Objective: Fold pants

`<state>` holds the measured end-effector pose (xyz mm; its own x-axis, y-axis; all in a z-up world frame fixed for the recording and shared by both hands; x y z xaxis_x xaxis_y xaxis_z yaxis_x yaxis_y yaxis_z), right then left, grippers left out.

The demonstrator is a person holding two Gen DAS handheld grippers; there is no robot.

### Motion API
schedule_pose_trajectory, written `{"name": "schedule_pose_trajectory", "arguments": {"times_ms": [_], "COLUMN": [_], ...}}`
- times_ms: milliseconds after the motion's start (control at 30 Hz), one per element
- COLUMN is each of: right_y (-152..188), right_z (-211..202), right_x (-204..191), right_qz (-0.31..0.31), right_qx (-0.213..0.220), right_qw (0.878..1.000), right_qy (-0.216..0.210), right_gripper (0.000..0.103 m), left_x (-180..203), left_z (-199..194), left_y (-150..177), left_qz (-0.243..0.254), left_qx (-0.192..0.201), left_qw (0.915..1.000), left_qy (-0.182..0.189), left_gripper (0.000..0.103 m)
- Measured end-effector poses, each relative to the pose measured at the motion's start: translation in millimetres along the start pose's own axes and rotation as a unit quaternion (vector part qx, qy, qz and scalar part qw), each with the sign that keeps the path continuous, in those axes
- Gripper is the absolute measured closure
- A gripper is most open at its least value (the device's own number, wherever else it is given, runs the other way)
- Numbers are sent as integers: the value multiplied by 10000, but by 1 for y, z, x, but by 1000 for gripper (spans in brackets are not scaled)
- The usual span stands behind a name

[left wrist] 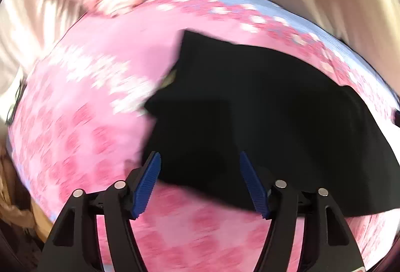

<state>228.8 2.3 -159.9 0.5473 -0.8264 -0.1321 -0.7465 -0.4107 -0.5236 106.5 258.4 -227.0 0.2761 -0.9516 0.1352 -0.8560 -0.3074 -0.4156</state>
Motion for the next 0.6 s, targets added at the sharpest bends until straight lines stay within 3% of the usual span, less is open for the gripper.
{"name": "schedule_pose_trajectory", "arguments": {"times_ms": [67, 200, 233, 300, 367, 433, 467, 500, 600], "right_y": [-32, -75, -83, -88, -89, -83, -88, -98, -140], "right_z": [29, 92, 107, 134, 169, 174, 175, 174, 165], "right_x": [-74, -193, -216, -236, -248, -244, -242, -233, -208], "right_qz": [-797, -2278, -2612, -3048, -3380, -3447, -3318, -3072, -2413], "right_qx": [52, -106, -108, -181, -520, -693, -799, -878, -572], "right_qw": [9966, 9731, 9648, 9522, 9395, 9362, 9397, 9473, 9686], "right_qy": [-180, -338, -285, -49, 174, -29, -234, -216, -184], "right_gripper": [46, 46, 46, 36, 34, 50, 77, 90, 92], "left_x": [-24, -57, -62, -66, -66, -57, -52, -44, -23], "left_z": [-5, -9, -7, -4, 0, 3, 4, 4, 3], "left_y": [12, 30, 34, 40, 42, 42, 41, 39, 22], "left_qz": [-97, -188, -239, -271, -174, -39, 2, 91, 294], "left_qx": [-65, -133, -168, -215, -279, -309, -310, -308, -157], "left_qw": [9999, 9997, 9994, 9987, 9978, 9949, 9936, 9914, 9855], "left_qy": [-58, 85, 198, 374, 574, 960, 1082, 1272, 1661], "left_gripper": [38, 38, 38, 38, 38, 38, 38, 38, 38]}}
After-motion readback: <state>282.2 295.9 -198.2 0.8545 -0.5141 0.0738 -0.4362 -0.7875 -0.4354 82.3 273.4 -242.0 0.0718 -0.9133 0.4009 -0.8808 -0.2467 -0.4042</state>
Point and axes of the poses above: each gripper's, at about its wrist camera, not at the fingertips, and z roughly the way its jaws point, x to its right, y to its underside, the point moved 10 cm from there along z, roughly the way its jaws point, and after that the axes turned 6 degrees about y, right-handed, at the moved point
